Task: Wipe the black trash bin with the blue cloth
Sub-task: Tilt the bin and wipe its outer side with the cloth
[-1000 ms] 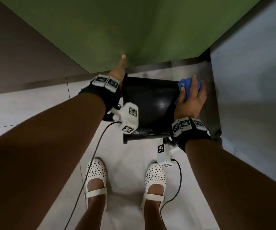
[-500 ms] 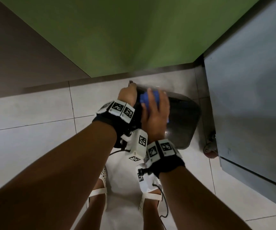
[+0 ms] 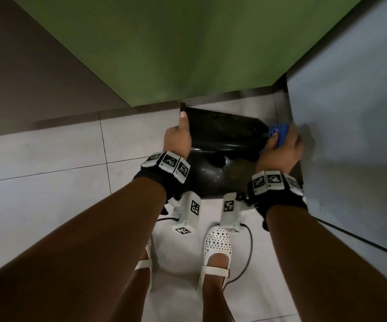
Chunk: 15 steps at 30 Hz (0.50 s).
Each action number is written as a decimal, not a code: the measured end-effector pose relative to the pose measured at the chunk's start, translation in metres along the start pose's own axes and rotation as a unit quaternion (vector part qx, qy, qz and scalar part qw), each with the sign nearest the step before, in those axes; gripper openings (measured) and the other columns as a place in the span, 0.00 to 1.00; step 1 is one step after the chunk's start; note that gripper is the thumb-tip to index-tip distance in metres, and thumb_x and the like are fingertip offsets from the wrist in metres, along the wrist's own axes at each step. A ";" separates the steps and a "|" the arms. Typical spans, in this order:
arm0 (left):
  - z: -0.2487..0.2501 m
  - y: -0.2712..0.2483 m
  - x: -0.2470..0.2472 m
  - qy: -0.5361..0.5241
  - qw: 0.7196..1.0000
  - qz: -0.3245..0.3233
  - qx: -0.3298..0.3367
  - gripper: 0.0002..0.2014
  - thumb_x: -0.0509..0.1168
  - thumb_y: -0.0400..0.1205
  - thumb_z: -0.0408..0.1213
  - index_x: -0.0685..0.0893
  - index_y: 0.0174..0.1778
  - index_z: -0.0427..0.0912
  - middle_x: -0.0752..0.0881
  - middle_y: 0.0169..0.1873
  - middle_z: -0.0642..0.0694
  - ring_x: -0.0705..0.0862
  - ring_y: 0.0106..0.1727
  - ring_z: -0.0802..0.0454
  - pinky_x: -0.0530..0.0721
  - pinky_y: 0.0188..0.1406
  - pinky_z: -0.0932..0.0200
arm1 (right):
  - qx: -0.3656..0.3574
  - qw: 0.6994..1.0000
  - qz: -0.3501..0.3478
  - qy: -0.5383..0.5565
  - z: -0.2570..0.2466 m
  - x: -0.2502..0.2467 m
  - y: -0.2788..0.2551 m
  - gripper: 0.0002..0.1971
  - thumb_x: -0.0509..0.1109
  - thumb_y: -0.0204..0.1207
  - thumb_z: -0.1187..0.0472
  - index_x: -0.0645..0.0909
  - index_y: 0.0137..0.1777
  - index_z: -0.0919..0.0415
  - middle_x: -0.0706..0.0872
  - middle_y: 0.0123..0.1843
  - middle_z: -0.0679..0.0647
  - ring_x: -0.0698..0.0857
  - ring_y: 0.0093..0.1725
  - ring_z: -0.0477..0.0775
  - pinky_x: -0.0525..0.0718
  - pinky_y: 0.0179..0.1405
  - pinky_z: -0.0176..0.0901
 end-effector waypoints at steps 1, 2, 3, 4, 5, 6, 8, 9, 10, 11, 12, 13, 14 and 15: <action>-0.003 -0.002 -0.001 0.000 1.000 0.004 0.005 0.27 0.45 0.85 0.55 0.71 0.26 0.42 0.77 0.31 0.43 0.76 0.39 0.45 0.71 0.45 0.57 | -0.017 0.999 0.000 -0.028 -0.003 0.003 -0.006 0.21 0.60 0.81 0.58 0.68 0.74 0.56 0.68 0.73 0.66 0.69 0.72 0.66 0.69 0.73 0.56; -0.005 -0.004 -0.001 -0.004 1.000 0.010 0.008 0.27 0.45 0.86 0.54 0.72 0.26 0.41 0.79 0.35 0.41 0.77 0.42 0.45 0.71 0.47 0.57 | -0.026 1.000 -0.008 -0.008 -0.012 0.007 -0.015 0.20 0.61 0.80 0.59 0.71 0.72 0.52 0.69 0.72 0.62 0.70 0.71 0.63 0.70 0.73 0.56; -0.007 -0.006 -0.003 -0.009 1.000 0.015 0.013 0.28 0.45 0.86 0.54 0.74 0.28 0.40 0.80 0.38 0.39 0.79 0.45 0.43 0.72 0.48 0.57 | -0.041 0.999 -0.028 0.006 -0.025 0.014 -0.029 0.19 0.62 0.79 0.59 0.72 0.70 0.48 0.70 0.71 0.57 0.71 0.70 0.59 0.72 0.72 0.55; -0.008 -0.008 -0.005 -0.012 1.000 0.022 0.019 0.28 0.46 0.86 0.53 0.78 0.31 0.36 0.81 0.41 0.38 0.81 0.48 0.41 0.73 0.50 0.57 | -0.072 0.996 -0.052 0.018 -0.040 0.021 -0.045 0.20 0.61 0.80 0.58 0.71 0.71 0.47 0.70 0.71 0.55 0.71 0.71 0.57 0.72 0.73 0.53; -0.009 -0.009 -0.006 -0.011 0.999 0.027 0.023 0.28 0.46 0.86 0.53 0.81 0.37 0.34 0.82 0.43 0.36 0.82 0.51 0.39 0.73 0.52 0.57 | -0.147 0.986 -0.080 0.005 -0.063 0.030 -0.066 0.21 0.60 0.80 0.56 0.69 0.73 0.50 0.70 0.73 0.57 0.69 0.73 0.58 0.70 0.74 0.53; -0.011 -0.012 -0.007 -0.010 0.999 0.030 0.024 0.28 0.46 0.86 0.52 0.83 0.42 0.33 0.83 0.45 0.34 0.82 0.54 0.38 0.73 0.53 0.57 | -0.212 0.971 -0.106 -0.018 -0.080 0.038 -0.086 0.22 0.58 0.79 0.56 0.69 0.74 0.53 0.70 0.74 0.60 0.68 0.74 0.61 0.69 0.74 0.54; -0.013 -0.015 -0.007 -0.011 0.999 0.029 0.027 0.27 0.47 0.86 0.51 0.83 0.39 0.35 0.84 0.47 0.33 0.81 0.52 0.41 0.72 0.51 0.60 | -0.261 0.954 -0.146 -0.012 -0.091 0.051 -0.104 0.23 0.57 0.78 0.55 0.70 0.73 0.58 0.74 0.71 0.65 0.72 0.71 0.65 0.72 0.70 0.59; -0.014 -0.016 -0.007 -0.015 0.999 0.029 0.028 0.26 0.47 0.86 0.50 0.81 0.34 0.38 0.83 0.44 0.36 0.80 0.48 0.43 0.71 0.49 0.61 | -0.275 0.948 -0.160 -0.016 -0.091 0.055 -0.105 0.23 0.57 0.79 0.54 0.71 0.72 0.58 0.75 0.70 0.66 0.74 0.70 0.65 0.74 0.69 0.59; -0.016 -0.017 -0.008 -0.018 0.999 0.032 0.027 0.26 0.47 0.86 0.50 0.78 0.31 0.39 0.81 0.41 0.38 0.78 0.45 0.45 0.70 0.47 0.61 | -0.282 0.945 -0.162 -0.029 -0.091 0.055 -0.103 0.23 0.57 0.79 0.52 0.70 0.73 0.58 0.75 0.70 0.65 0.74 0.69 0.64 0.74 0.69 0.58; -0.017 -0.019 -0.010 -0.021 0.999 0.037 0.027 0.25 0.47 0.86 0.50 0.78 0.32 0.38 0.81 0.40 0.39 0.77 0.43 0.46 0.70 0.46 0.61 | -0.278 0.946 -0.162 -0.043 -0.086 0.051 -0.099 0.24 0.57 0.79 0.51 0.69 0.74 0.56 0.75 0.71 0.64 0.74 0.70 0.63 0.73 0.69 0.57; -0.018 -0.020 -0.011 -0.027 0.998 0.040 0.028 0.25 0.48 0.86 0.50 0.78 0.34 0.36 0.81 0.39 0.39 0.77 0.42 0.45 0.70 0.44 0.61 | -0.268 0.950 -0.151 -0.059 -0.077 0.046 -0.092 0.24 0.57 0.79 0.49 0.68 0.74 0.54 0.73 0.72 0.63 0.73 0.71 0.63 0.72 0.71 0.58; -0.019 -0.021 -0.010 -0.034 0.998 0.038 0.029 0.25 0.48 0.86 0.50 0.78 0.35 0.35 0.81 0.37 0.38 0.77 0.41 0.45 0.71 0.43 0.60 | -0.246 0.957 -0.134 -0.074 -0.066 0.038 -0.081 0.24 0.57 0.80 0.49 0.67 0.75 0.52 0.71 0.74 0.63 0.71 0.72 0.63 0.70 0.72 0.60; -0.021 -0.022 -0.009 -0.044 0.998 0.033 0.029 0.25 0.48 0.86 0.50 0.78 0.35 0.35 0.81 0.36 0.39 0.77 0.39 0.45 0.72 0.42 0.60 | -0.204 0.969 -0.117 -0.082 -0.051 0.030 -0.068 0.24 0.57 0.81 0.49 0.65 0.76 0.51 0.69 0.75 0.63 0.69 0.73 0.64 0.69 0.72 0.62; -0.023 -0.023 -0.007 -0.055 0.998 0.026 0.024 0.25 0.48 0.86 0.51 0.78 0.33 0.37 0.80 0.33 0.42 0.77 0.36 0.47 0.73 0.39 0.59 | -0.159 0.979 -0.094 -0.086 -0.036 0.022 -0.055 0.24 0.57 0.81 0.49 0.64 0.76 0.50 0.67 0.76 0.64 0.68 0.74 0.65 0.68 0.73 0.62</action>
Point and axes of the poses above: each hand's wrist, its own y-axis towards the middle knuckle, its own x-axis out of the palm, z = x × y, the point moved 9 cm from there along y, towards the middle knuckle
